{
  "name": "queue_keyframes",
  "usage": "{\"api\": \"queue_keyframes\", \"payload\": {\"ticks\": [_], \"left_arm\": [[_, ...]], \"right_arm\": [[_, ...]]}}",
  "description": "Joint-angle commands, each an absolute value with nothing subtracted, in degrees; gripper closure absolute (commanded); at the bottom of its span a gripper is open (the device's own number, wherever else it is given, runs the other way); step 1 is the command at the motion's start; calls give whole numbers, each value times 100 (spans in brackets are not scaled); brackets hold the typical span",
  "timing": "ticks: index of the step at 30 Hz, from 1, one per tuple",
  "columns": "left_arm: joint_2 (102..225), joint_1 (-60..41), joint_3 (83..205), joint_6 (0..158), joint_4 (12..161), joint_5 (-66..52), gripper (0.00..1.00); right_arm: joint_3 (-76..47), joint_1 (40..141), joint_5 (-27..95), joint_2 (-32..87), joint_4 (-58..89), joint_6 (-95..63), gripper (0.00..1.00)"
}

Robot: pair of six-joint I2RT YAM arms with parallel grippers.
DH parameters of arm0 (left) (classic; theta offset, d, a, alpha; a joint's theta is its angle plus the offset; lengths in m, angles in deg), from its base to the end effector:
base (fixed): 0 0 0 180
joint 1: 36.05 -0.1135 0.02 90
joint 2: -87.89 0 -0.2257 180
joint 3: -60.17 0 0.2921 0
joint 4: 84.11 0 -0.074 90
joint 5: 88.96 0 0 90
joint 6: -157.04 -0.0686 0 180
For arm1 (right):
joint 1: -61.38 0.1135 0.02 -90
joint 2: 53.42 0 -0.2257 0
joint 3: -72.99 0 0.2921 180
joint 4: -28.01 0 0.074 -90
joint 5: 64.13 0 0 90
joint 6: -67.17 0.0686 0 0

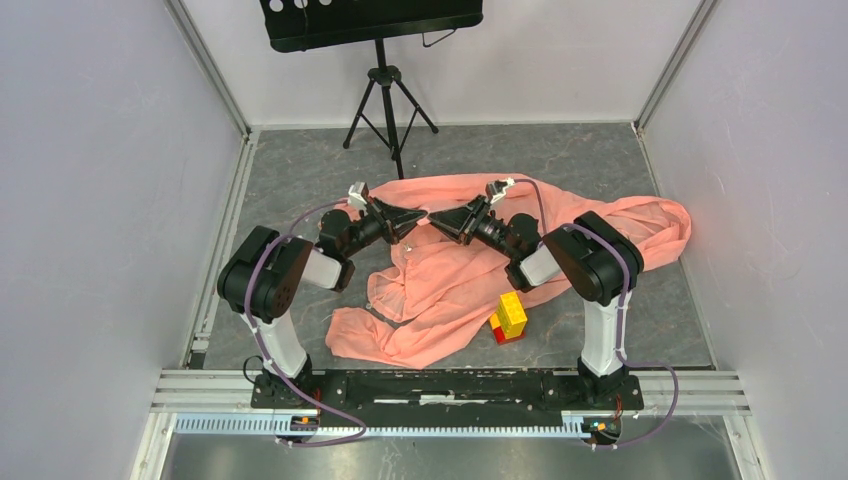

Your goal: Zip up the jacket

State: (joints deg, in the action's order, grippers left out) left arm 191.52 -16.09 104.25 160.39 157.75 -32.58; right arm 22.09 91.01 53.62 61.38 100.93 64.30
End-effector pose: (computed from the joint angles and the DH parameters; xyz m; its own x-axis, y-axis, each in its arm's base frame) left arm 0.3181 -0.1559 0.0863 -0.8051 -0.5920 0.0361 -0.0092 -0.0484 -0.9988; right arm 0.3112 0.2138 0.0772 -0.8294 0.5451 -0.1224 -0.1780 -0.0503 0.9827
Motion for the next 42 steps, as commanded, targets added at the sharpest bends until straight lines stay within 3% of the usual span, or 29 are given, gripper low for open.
{"api": "queue_keyframes", "payload": {"ticks": [1,12,14,17,22,26,28,32,34,35,38,40,42], "left_arm": [[19108,-1637,10630,15749,15766,-3392,98],[19096,-1638,10651,15696,15723,-3524,98],[19068,-1645,10647,15665,15689,-3542,98],[19036,-1640,10671,15561,15590,-3574,98],[18841,-1662,10779,15153,15066,-3659,98],[18418,-1690,10997,14104,13629,-3744,96],[18165,-1704,11096,13555,12876,-3659,85],[17536,-1746,11018,12533,11297,-3057,50],[17096,-1789,10842,12134,10647,-2665,21],[16912,-1808,10765,11908,10275,-2458,15],[16402,-1813,10591,11492,9475,-2133,16],[16319,-1804,10544,11439,9189,-2197,26],[16403,-1739,10579,11358,9000,-2271,43]], "right_arm": [[2094,9147,5631,5995,12836,6304,64],[1889,9161,5805,6115,12823,6268,73],[1839,9158,5837,6173,12825,6286,80],[1816,9161,5857,6198,12830,6282,99],[1868,9157,5955,6191,12775,6053,100],[1924,9161,6057,6066,12356,5343,100],[1979,9158,6030,6026,12252,4997,100],[2053,9159,5945,6004,12111,4389,100],[2027,9139,5971,5995,11877,4162,100],[2025,9127,5979,5988,11741,4033,100],[1982,9075,5940,6040,11489,3799,100],[1905,9035,5978,6136,11424,3772,100],[1887,8975,5987,6212,11469,3822,100]]}}
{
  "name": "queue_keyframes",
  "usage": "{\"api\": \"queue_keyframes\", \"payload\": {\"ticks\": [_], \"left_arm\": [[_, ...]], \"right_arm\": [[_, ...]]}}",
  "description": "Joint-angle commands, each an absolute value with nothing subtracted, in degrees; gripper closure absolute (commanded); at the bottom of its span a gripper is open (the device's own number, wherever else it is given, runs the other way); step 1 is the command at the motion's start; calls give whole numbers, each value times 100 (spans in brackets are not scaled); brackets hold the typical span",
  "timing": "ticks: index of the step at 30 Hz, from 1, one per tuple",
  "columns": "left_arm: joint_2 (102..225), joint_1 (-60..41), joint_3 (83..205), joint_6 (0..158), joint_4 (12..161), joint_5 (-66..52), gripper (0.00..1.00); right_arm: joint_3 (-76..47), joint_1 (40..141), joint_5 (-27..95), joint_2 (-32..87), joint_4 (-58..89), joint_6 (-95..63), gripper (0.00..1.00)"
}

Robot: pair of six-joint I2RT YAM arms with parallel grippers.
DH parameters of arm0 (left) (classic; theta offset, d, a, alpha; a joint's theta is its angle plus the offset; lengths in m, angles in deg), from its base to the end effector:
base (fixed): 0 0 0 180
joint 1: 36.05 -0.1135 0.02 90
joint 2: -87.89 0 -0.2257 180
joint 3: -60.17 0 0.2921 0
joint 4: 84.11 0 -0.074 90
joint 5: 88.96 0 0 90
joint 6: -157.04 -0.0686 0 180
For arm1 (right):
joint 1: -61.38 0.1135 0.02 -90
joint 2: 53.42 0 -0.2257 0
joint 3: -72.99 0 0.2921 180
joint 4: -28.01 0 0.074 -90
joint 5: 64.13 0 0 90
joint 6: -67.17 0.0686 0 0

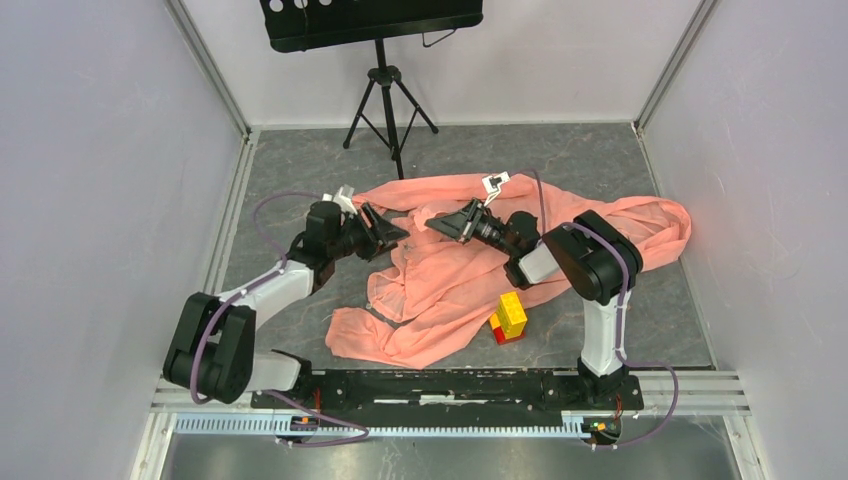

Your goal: Zip up the jacket

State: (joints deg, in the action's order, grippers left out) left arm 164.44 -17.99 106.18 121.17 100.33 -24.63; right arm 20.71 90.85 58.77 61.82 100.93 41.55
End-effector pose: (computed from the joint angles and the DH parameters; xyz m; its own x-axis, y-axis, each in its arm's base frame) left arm 0.3150 -0.1340 0.1248 -0.7712 -0.5167 -0.3718 0.0415 0.5420 -0.8394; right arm 0.3113 0.2187 0.0802 -0.7273 0.4586 -0.5106 -0.5158 0.1255 0.8475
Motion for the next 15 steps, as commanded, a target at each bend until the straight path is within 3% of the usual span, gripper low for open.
{"api": "queue_keyframes", "payload": {"ticks": [1,8,15], "left_arm": [[16499,-1698,10631,11291,8907,-2289,49],[17484,-1580,11042,11159,9065,-2202,65],[18102,-1590,11073,11621,9745,-1801,69]], "right_arm": [[1886,8940,6005,6239,11477,3841,100],[1871,8766,6100,6347,11345,3777,100],[1818,8703,6166,6513,11546,3970,100]]}}
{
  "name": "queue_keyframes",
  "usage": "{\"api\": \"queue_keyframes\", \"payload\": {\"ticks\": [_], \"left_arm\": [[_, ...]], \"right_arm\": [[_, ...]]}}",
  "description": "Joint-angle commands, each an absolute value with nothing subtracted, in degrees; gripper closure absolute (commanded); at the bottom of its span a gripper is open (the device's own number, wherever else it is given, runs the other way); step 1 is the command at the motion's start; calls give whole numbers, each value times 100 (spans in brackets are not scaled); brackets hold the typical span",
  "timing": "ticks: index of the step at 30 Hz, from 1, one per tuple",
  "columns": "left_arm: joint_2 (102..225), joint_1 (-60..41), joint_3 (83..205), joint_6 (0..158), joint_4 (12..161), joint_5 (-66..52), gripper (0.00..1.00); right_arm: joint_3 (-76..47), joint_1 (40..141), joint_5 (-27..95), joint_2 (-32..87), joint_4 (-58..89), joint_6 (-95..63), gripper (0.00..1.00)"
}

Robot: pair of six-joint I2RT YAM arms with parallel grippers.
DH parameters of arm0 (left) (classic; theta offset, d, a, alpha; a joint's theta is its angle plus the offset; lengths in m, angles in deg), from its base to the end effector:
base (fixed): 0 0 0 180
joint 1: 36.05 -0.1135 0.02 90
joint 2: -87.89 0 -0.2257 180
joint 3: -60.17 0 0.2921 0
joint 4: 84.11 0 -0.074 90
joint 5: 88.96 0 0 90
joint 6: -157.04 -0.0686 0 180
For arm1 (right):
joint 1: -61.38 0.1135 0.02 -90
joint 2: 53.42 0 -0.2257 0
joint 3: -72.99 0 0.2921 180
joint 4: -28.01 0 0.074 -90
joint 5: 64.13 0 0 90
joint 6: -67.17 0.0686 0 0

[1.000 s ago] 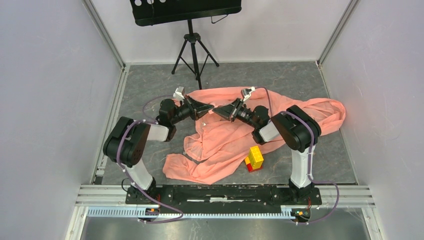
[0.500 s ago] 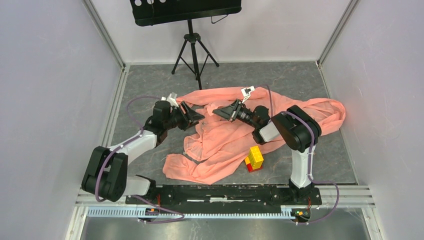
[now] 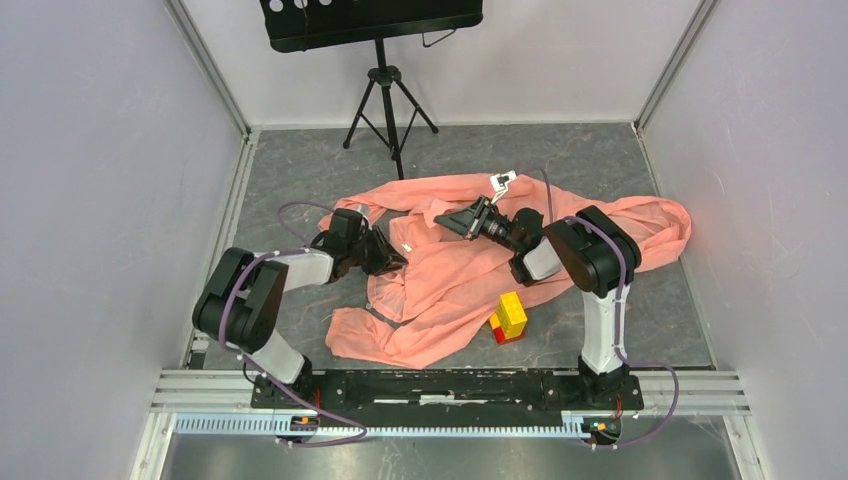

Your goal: Zip up the jacket

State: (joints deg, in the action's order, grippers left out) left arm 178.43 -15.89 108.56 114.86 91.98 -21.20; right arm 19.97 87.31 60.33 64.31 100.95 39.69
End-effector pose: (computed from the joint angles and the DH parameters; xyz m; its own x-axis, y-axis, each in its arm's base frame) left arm 0.3047 -0.1395 0.0442 -0.8730 -0.4102 -0.2640 -0.1212 0.7066 -0.6972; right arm 0.3239 0.2006 0.0679 -0.7073 0.4695 -0.5285 -0.5130 0.1736 0.8407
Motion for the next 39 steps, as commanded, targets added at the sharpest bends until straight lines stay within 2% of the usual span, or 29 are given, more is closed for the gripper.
{"api": "queue_keyframes", "payload": {"ticks": [1,17,24,27,29,31,32,36,39], "left_arm": [[18176,-1585,11088,11670,9802,-1782,69],[18678,-1590,11312,12002,10328,-1932,77],[18864,-1593,11271,12262,10767,-2069,74],[18940,-1597,11328,12297,10676,-2068,70],[18966,-1598,11340,12302,10656,-2015,63],[19003,-1611,11341,12328,10749,-2023,64],[19026,-1624,11342,12345,10794,-2029,65],[19108,-1679,11327,12376,10996,-2143,87],[19035,-1677,11298,12204,11119,-2147,97]], "right_arm": [[1810,8699,6175,6521,11541,3986,100],[1739,8713,6198,6628,11481,4072,100],[1704,8719,6210,6646,11397,4035,100],[1691,8720,6219,6653,11381,4038,100],[1678,8717,6218,6661,11372,4050,100],[1651,8729,6234,6681,11371,4058,100],[1643,8725,6239,6691,11371,4069,100],[1614,8739,6261,6712,11350,4075,100],[1606,8738,6278,6690,11304,4057,100]]}}
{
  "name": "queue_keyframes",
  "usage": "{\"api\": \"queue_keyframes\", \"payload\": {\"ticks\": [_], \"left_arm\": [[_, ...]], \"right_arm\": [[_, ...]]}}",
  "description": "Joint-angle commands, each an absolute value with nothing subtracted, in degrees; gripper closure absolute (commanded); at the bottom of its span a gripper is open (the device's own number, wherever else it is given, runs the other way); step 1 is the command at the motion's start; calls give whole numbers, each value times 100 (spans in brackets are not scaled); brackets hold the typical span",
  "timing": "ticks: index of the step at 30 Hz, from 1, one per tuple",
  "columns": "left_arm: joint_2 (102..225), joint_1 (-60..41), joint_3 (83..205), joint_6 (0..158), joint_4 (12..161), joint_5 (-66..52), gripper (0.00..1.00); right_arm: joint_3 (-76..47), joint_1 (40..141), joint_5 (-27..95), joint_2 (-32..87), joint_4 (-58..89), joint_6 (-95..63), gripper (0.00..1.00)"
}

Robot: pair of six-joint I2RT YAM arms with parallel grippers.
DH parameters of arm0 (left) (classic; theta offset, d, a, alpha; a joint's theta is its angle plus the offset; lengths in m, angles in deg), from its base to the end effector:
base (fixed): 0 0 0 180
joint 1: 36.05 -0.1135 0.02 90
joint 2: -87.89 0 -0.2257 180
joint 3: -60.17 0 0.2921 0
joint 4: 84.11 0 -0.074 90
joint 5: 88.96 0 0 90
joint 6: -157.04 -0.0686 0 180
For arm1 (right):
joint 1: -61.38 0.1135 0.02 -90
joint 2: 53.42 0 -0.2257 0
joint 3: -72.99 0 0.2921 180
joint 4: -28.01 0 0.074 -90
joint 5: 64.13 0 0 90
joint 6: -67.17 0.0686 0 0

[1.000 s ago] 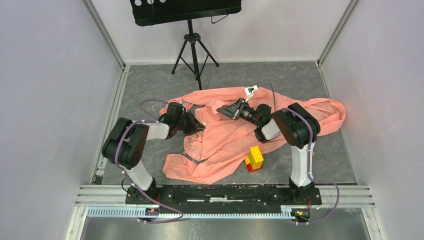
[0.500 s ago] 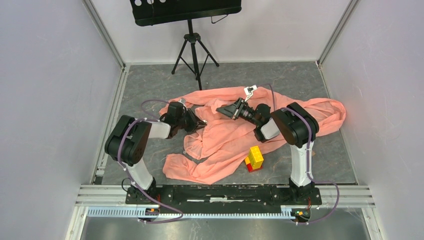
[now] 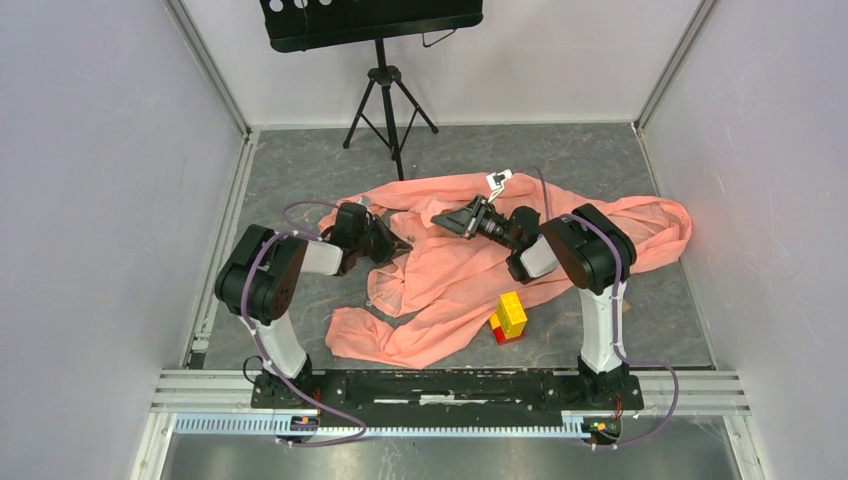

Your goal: Zip up the jacket

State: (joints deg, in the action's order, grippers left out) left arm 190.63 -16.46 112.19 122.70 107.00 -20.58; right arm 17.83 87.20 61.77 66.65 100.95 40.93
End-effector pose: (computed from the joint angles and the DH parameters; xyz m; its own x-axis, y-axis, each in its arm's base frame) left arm 0.3315 -0.1448 0.0197 -0.8170 -0.5240 -0.2406 -0.1693 0.6169 -0.7686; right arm 0.3293 0.2040 0.0624 -0.7297 0.4541 -0.5113 -0.4999 0.1560 0.8519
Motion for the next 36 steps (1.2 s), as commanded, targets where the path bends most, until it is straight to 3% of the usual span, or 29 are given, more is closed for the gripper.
{"api": "queue_keyframes", "payload": {"ticks": [1,9,13,16,19,23,30,32,36], "left_arm": [[18955,-1672,11224,12125,11265,-2133,98],[18060,-1162,9682,10487,14136,-1660,98],[17467,-427,8964,9244,15382,-804,98],[16702,288,9084,8150,14127,313,98],[16466,440,8936,8335,14120,479,98],[16240,707,9152,8779,12932,831,98],[16762,689,9761,12050,10667,786,97],[16858,493,9646,12692,10603,589,85],[16965,-20,9155,13192,11525,28,77]], "right_arm": [[1588,8739,6280,6671,11266,4046,100],[1758,8765,6151,6189,11116,3754,100],[1745,8765,6238,5894,10939,3684,100],[1908,8745,6206,5640,10876,3552,100],[1983,8696,6191,5624,10933,3543,100],[1957,8645,6233,5817,11167,3751,100],[2023,8595,6252,5906,11257,3811,100],[2034,8598,6253,5900,11265,3816,100],[2082,8598,6253,5895,11266,3793,100]]}}
